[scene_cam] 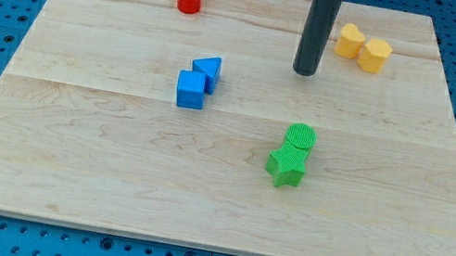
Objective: Point your arm at the yellow heart
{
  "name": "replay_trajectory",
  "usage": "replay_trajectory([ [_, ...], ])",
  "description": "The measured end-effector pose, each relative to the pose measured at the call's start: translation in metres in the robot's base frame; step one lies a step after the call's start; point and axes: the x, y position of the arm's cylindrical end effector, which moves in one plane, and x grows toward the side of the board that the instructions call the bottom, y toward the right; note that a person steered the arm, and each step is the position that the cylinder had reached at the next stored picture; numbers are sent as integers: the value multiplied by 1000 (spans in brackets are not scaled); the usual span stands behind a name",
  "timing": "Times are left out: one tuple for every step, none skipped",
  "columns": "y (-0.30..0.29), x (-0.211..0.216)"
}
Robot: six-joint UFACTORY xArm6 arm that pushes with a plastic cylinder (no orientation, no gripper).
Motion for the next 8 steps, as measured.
replay_trajectory([
  [18,-10],
  [19,-11],
  [28,-1],
  [33,11],
  [34,12],
  [36,10],
  [36,8],
  [36,5],
])
